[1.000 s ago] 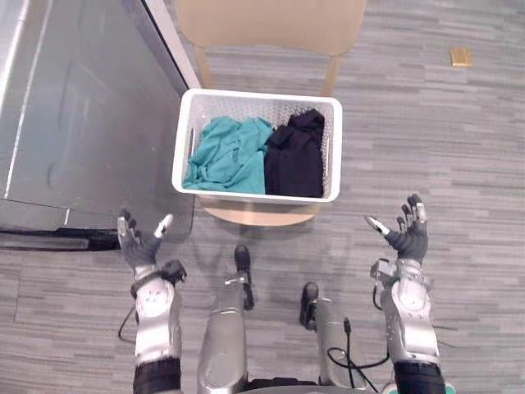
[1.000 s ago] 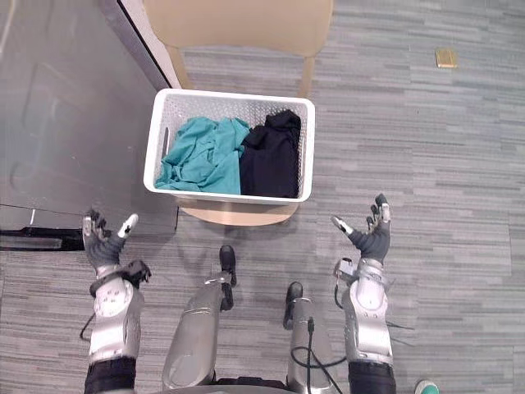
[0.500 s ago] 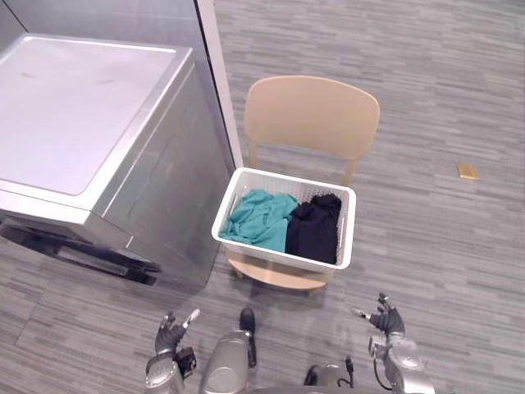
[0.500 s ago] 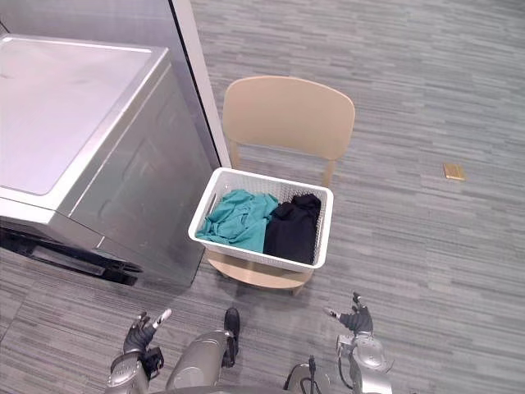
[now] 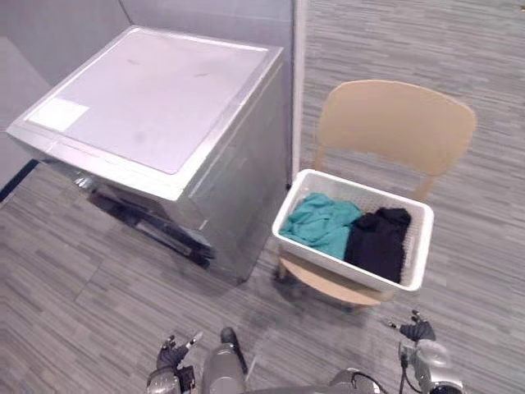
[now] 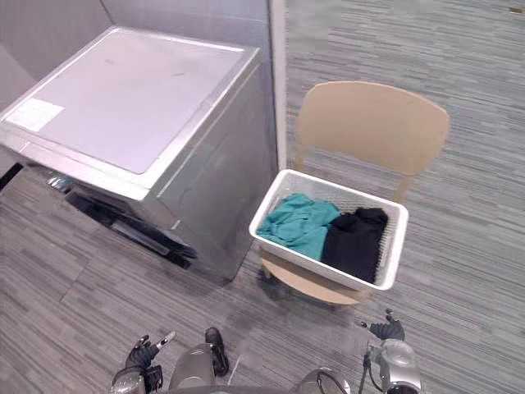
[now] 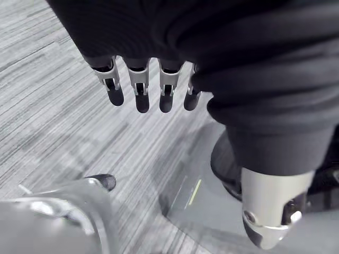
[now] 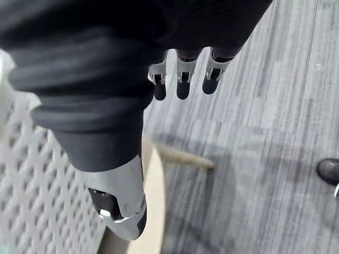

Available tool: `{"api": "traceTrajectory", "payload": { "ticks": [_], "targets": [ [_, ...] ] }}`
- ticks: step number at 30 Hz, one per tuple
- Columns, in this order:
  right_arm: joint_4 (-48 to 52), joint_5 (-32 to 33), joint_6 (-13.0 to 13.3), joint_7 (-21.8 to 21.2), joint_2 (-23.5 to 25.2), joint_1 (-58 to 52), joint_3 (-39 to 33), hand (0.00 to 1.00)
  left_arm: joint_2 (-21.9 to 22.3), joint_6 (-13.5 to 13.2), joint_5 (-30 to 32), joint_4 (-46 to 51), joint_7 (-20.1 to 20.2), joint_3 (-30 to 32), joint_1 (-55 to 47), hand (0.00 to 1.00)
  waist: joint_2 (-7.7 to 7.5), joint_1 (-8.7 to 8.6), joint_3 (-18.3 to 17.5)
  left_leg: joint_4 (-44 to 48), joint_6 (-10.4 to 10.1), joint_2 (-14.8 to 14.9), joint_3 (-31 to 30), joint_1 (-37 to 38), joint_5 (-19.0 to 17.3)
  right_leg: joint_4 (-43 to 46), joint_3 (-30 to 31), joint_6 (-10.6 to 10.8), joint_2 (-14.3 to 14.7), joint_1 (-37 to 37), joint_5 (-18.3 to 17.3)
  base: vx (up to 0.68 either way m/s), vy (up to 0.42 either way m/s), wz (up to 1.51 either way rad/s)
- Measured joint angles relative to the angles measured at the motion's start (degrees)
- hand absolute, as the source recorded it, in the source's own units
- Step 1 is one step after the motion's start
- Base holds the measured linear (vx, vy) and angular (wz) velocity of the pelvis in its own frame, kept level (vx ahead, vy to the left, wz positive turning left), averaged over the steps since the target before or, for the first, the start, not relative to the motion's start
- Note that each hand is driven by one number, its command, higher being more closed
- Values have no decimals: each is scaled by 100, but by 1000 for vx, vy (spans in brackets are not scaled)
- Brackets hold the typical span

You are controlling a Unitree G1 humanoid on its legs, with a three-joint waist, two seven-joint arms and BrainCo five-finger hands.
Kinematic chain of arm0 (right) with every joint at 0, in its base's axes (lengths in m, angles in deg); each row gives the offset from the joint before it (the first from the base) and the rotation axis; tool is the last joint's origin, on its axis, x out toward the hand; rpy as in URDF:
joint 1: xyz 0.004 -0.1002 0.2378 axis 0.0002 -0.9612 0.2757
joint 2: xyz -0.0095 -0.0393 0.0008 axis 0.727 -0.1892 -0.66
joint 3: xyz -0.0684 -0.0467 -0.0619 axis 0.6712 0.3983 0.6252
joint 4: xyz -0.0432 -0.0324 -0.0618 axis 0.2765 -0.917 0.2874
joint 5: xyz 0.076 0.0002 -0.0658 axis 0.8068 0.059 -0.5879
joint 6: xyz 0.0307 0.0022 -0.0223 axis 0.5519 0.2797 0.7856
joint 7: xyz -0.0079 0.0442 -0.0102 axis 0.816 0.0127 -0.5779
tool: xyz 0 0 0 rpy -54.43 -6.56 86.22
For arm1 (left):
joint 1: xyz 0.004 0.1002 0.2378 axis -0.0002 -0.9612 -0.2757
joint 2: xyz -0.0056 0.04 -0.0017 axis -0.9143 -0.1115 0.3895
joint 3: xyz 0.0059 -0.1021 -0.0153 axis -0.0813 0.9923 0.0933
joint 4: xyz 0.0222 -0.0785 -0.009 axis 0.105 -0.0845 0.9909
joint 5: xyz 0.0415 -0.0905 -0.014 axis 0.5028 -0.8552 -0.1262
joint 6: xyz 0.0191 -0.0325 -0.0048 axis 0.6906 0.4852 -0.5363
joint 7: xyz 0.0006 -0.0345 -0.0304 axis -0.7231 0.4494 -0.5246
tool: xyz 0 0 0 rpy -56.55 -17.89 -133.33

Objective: Pick up the laundry basket with both hands and put the clothes into the washing machine.

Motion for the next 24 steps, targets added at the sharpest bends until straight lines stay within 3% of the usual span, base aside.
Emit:
{"api": "traceTrajectory", "payload": {
  "ticks": [2, 3, 4, 5, 6, 7, 8, 9, 10, 11, 14, 17, 19, 24],
  "targets": [
    [-38, -24, 2, -3, 72, 15, 64, 0, 23, -16, 1, -2, 7, -12, -53, 0, 41, 69, -22, 469, 139, -27, 13, 6, -371, 148, -1, -43, -71, 173, 380, 152, 295, 34],
    [-85, -49, -5, 5, 63, 53, 126, 0, 40, -27, -3, -2, 8, -27, -87, 0, 64, 91, -41, 497, 224, -99, -34, 64, -599, 675, 86, -305, -284, 9, 562, 130, 332, 25],
    [-132, -75, -5, 15, 85, 163, 245, 0, 40, -21, -5, -6, 2, -37, -103, 0, 139, 82, -17, 361, 258, -198, -63, 110, -775, 1329, 724, -835, -308, -494, 250, 115, 310, 30],
    [-139, -100, -5, 18, 105, 188, 381, 0, 36, -14, -6, -9, -6, -41, -92, 0, 136, 69, -6, 286, 294, -263, -100, 112, -753, 1534, 1127, -764, -167, -728, -66, 140, 201, 40],
    [-157, -107, -6, 14, 112, 205, 590, 0, -1, -8, -11, -7, -49, -44, -75, 0, 83, 57, -5, 69, 381, -404, -191, 242, -696, 1705, 1683, -548, 237, -1036, -564, 110, 115, 54],
    [-158, -102, -1, 18, 113, 174, 745, 0, -5, -7, -16, -7, -97, -48, -100, 0, 134, 51, 54, -230, 463, -559, -237, 528, -639, 1684, 1924, -613, 624, -1192, -856, 134, 86, 53],
    [-154, -101, 6, 19, 112, 156, 822, 0, 47, -7, -17, -3, -100, -47, -128, 0, 114, 53, 74, -402, 490, -665, -301, 683, -587, 1644, 1978, -691, 806, -1252, -953, 85, 20, 60],
    [-142, -99, 11, 19, 106, 137, 965, 0, 70, -12, -25, -4, -106, -46, -133, 0, 126, 28, 118, -719, 516, -800, -419, 956, -462, 1332, 2182, -776, 1260, -1352, -1074, 72, -6, 56],
    [-110, -99, 12, 25, 102, 104, 1024, 0, 89, -17, -27, -5, -110, -47, -135, 0, 153, -2, 134, -814, 496, -861, -511, 1022, -411, 1109, 2272, -789, 1481, -1371, -1099, 29, -49, 104],
    [-4, -129, 9, 47, 94, 37, 1064, 0, 118, -8, -10, -26, -97, -116, -122, 0, 94, -128, 136, -816, 448, -1023, -774, 1002, -370, 755, 2401, -1233, 1691, -1373, -1146, 41, -36, 106],
    [273, -147, 26, 33, 116, 3, 1096, 0, 312, -15, 3, -3, -104, -234, -116, 0, 231, -56, 129, -1043, 296, -1092, -963, 887, -146, 605, 2305, -1187, 1710, -1435, -1132, 76, -23, 49],
    [343, -80, 22, 9, 289, 39, 1282, 0, 329, -8, 1, -6, -103, -265, -140, 0, 227, -67, 188, -1332, 246, -1095, -1206, 934, 87, 332, 2081, -1198, 1803, -1296, -939, 143, -57, 49],
    [346, -13, 19, -5, 498, 49, 1455, 0, 354, -6, 0, -2, -102, -262, -182, 0, 181, 13, 209, -1686, 183, -1068, -1340, 1258, 202, -140, 2029, -1210, 1939, -870, -782, 148, -54, 30],
    [449, 28, 27, -131, 655, 329, 2166, 0, 554, 13, 4, -12, -101, -265, -279, 0, 190, 95, 220, -1980, 202, -1090, -1413, 1418, 353, -406, 2025, -1195, 1975, -690, -647, 72, -27, 10]
  ]
}}
